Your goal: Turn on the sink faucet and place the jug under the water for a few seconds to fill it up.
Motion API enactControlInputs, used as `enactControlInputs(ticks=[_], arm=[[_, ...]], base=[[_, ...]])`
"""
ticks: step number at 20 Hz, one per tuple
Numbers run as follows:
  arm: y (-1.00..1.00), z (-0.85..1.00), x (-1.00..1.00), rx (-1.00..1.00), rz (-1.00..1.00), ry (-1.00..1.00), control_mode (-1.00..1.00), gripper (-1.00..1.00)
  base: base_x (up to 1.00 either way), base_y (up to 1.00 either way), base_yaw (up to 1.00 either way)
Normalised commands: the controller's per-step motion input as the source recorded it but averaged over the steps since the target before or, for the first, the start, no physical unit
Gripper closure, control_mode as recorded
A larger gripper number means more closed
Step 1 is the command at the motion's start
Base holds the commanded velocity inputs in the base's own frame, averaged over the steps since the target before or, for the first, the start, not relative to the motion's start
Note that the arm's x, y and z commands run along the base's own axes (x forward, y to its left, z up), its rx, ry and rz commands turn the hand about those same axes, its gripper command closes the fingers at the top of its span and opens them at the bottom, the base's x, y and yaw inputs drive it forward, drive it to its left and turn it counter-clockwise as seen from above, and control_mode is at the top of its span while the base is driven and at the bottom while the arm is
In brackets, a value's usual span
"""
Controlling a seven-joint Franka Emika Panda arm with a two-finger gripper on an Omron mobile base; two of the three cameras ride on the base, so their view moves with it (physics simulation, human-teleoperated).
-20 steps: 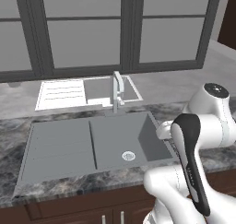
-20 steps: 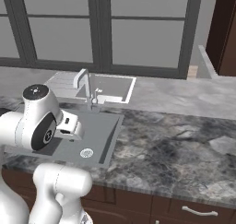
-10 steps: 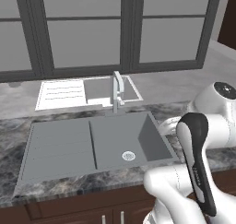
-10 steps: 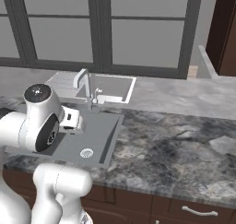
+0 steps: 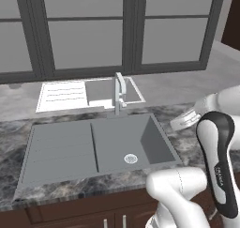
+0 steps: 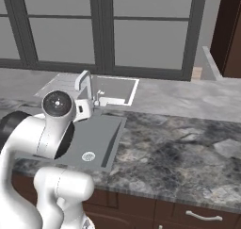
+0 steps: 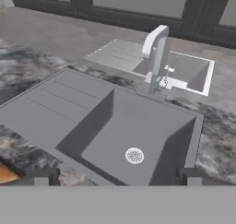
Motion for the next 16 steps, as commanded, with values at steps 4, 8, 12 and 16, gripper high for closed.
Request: enactControlInputs(ticks=[4, 8, 12, 16], arm=[[0.00, -0.15, 0.37, 0.00, 0.20, -0.31, -1.00, -1.00], [0.05, -0.39, 0.48, 0.00, 0.12, -0.28, -1.00, -1.00], [0.20, -0.50, 0.53, 0.00, 0.05, -0.21, -1.00, -1.00], [0.19, -0.41, 0.56, 0.00, 0.02, -0.15, -1.00, -1.00]], base=[[0.00, 0.00, 0.00], [0.00, 0.00, 0.00], [0.00, 0.00, 0.00], [0.00, 0.00, 0.00]])
